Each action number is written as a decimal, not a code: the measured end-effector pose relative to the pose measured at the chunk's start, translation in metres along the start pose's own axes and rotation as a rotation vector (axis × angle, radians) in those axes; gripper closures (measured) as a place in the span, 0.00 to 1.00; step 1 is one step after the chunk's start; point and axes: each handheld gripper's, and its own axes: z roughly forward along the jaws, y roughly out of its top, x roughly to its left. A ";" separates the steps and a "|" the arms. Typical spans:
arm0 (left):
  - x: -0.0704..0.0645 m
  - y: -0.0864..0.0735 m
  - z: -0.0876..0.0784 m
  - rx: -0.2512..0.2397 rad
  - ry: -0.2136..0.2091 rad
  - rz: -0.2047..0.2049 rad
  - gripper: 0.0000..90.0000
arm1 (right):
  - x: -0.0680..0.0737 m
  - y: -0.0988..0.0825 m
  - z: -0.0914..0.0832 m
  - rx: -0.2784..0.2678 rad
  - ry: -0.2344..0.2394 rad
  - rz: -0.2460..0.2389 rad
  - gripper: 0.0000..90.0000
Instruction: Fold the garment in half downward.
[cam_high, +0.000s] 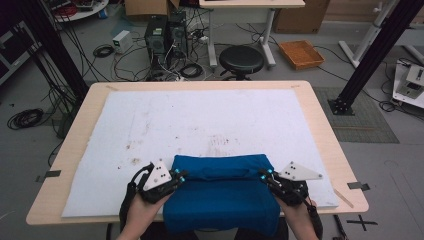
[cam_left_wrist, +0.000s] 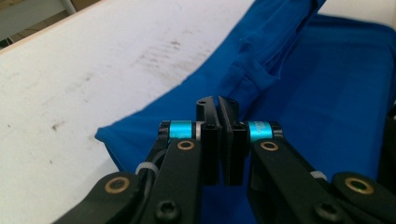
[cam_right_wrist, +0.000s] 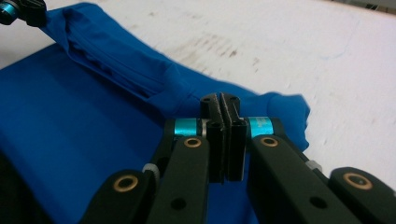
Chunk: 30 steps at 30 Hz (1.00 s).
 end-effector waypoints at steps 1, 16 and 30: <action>-0.003 -0.003 0.000 0.006 -0.009 -0.002 0.97 | 0.002 -0.003 -0.002 0.009 0.001 -0.005 1.00; -0.026 -0.026 -0.010 0.105 -0.042 0.027 0.91 | 0.021 -0.034 -0.029 0.071 0.016 -0.044 0.93; 0.031 0.004 0.017 0.043 0.112 -0.218 0.59 | -0.034 0.004 -0.008 -0.018 -0.105 0.101 0.71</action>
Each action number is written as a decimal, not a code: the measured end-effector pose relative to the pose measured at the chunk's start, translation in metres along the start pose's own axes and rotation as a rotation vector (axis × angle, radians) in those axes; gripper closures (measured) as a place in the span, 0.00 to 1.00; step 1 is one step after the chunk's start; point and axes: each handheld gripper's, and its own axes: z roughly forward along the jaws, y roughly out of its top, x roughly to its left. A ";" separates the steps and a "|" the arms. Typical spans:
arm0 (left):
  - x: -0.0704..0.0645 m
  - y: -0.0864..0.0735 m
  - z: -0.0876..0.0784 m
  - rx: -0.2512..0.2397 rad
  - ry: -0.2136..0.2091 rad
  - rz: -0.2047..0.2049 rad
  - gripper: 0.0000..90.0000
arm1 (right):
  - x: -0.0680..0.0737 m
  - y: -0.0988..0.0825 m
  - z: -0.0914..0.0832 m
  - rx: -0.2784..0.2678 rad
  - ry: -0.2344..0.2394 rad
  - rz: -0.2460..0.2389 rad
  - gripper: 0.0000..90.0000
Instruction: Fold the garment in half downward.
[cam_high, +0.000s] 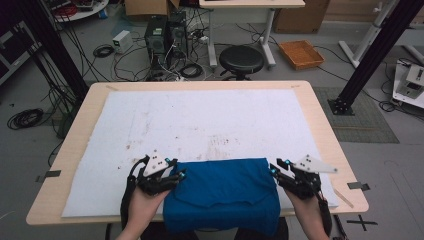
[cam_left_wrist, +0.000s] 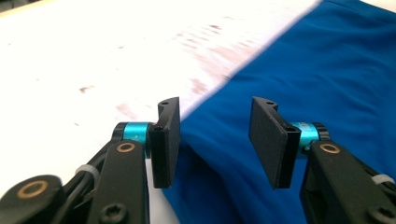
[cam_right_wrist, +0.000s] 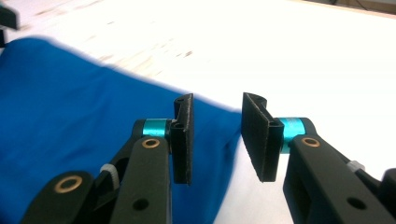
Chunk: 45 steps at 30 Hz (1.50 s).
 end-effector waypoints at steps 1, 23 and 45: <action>0.004 0.002 0.005 0.012 0.007 -0.014 0.58 | -0.004 0.004 0.008 0.007 -0.001 0.007 0.70; 0.026 -0.006 0.024 0.115 0.034 -0.130 0.54 | -0.030 0.000 0.062 0.159 0.011 0.137 0.64; 0.035 0.002 0.032 0.119 -0.020 -0.085 0.94 | -0.026 0.008 0.072 0.159 0.063 0.001 0.93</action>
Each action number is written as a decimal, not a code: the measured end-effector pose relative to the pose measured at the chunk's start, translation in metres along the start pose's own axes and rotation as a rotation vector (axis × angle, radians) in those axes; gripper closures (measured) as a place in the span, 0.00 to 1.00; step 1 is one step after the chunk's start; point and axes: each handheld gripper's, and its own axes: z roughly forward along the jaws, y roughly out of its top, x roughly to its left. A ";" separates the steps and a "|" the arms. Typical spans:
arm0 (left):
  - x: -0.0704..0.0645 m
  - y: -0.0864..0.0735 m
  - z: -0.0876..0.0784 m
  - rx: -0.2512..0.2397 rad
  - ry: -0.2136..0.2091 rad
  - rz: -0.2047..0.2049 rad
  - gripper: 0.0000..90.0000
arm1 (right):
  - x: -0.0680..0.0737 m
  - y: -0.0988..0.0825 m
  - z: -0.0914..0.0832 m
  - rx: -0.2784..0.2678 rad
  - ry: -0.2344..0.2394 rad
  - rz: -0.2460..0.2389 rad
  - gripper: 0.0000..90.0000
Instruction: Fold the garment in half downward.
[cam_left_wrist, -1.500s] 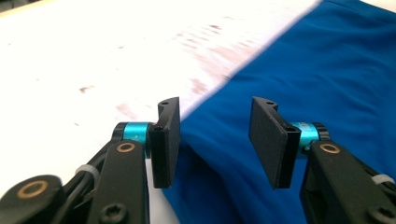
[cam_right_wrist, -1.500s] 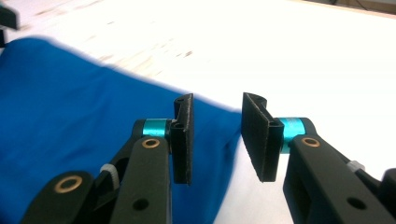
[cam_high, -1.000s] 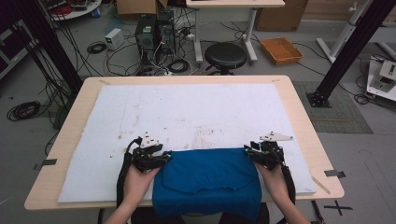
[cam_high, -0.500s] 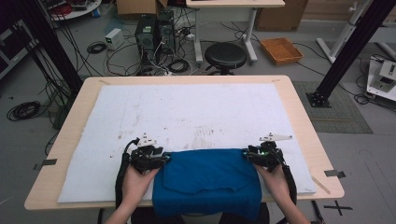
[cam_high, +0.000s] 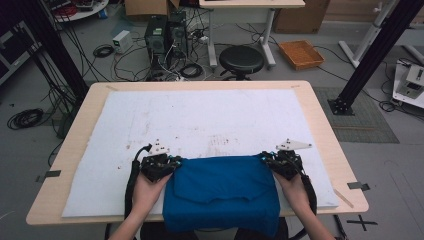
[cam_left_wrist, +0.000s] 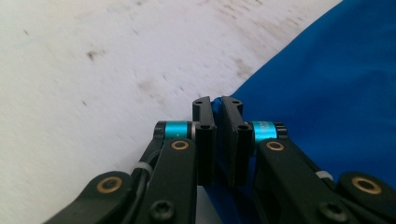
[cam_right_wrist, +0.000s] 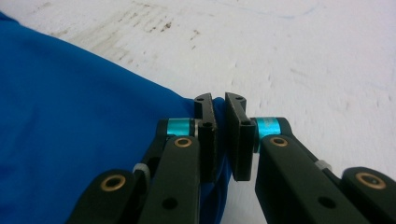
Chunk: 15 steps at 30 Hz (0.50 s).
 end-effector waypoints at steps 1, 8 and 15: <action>0.002 0.003 0.001 -0.004 0.005 0.002 0.93 | -0.004 0.005 0.003 0.002 0.003 0.000 0.93; 0.024 0.027 0.017 -0.011 0.015 -0.021 0.93 | -0.027 0.033 0.017 -0.012 0.004 0.017 0.93; 0.044 0.044 0.035 -0.023 0.025 -0.046 0.93 | -0.041 0.056 0.034 -0.012 -0.027 0.014 0.93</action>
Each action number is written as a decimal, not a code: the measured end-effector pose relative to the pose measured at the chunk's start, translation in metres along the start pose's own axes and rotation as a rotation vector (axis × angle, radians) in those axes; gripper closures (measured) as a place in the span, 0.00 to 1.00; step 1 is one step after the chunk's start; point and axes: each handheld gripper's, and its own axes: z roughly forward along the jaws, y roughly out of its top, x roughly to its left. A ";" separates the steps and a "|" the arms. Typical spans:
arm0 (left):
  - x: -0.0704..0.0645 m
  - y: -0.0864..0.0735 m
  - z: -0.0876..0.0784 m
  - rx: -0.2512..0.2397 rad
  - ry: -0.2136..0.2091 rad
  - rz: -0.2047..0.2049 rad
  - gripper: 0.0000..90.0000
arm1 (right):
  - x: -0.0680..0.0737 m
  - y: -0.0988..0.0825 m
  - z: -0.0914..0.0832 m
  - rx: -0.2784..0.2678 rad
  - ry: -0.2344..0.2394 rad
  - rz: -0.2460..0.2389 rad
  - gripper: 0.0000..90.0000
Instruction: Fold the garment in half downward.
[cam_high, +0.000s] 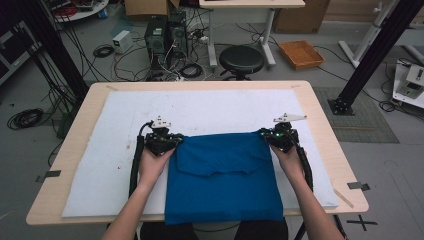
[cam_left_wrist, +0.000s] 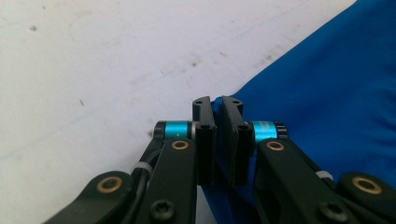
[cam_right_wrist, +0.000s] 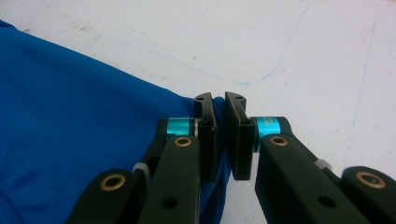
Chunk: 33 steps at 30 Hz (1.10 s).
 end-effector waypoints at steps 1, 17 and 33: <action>0.002 0.003 0.003 0.000 0.010 0.015 0.93 | -0.002 0.001 0.002 -0.003 -0.007 0.002 0.93; 0.011 0.009 0.014 -0.007 0.107 0.018 0.71 | -0.008 0.004 0.024 0.008 -0.074 0.025 0.80; -0.019 -0.010 -0.034 -0.048 0.088 0.047 0.41 | 0.015 -0.006 -0.025 -0.068 -0.079 0.030 0.49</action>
